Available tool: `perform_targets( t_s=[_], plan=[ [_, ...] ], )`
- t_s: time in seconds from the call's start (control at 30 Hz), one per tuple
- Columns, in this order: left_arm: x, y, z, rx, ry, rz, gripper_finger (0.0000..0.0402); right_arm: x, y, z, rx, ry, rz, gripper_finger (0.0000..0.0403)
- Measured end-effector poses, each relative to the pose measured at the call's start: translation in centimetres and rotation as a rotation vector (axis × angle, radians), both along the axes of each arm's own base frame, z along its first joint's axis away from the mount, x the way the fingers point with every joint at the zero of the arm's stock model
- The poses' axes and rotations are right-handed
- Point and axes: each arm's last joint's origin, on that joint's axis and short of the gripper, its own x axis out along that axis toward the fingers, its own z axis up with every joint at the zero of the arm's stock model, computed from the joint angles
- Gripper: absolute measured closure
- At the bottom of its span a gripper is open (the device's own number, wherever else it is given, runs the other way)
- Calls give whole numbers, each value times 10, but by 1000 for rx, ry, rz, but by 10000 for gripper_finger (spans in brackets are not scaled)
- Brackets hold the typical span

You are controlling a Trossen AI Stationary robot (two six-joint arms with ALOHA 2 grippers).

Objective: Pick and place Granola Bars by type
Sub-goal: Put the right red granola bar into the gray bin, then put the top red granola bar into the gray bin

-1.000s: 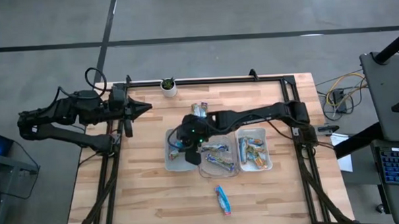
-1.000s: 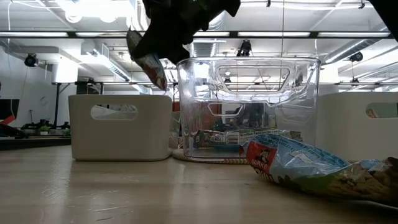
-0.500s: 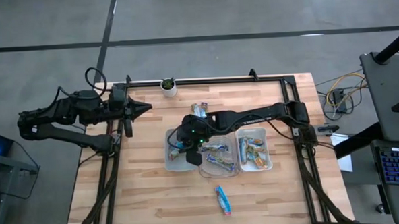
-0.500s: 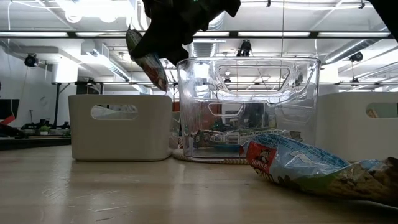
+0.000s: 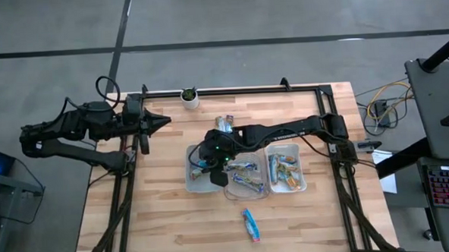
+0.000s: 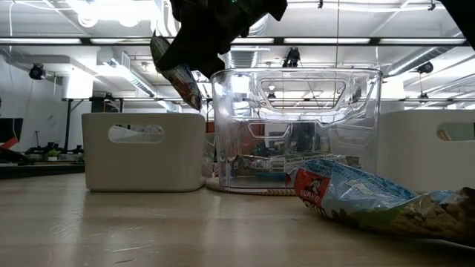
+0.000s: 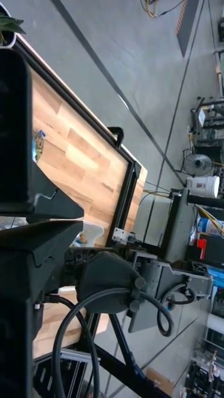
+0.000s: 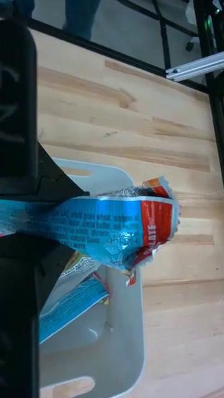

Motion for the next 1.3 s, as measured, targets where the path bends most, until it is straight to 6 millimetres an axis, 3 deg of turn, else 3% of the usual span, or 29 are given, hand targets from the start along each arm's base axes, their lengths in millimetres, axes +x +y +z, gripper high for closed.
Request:
perform_targets(
  t_s=[0.53, 1.3],
  plan=[
    [0, 0, 0, -16, -4, 3, 401, -1, 0, -1, 35, 26, -38, 262],
    [0, 0, 0, -24, -7, 5, 401, -1, 0, -2, 68, 51, -75, 250]
  ],
)
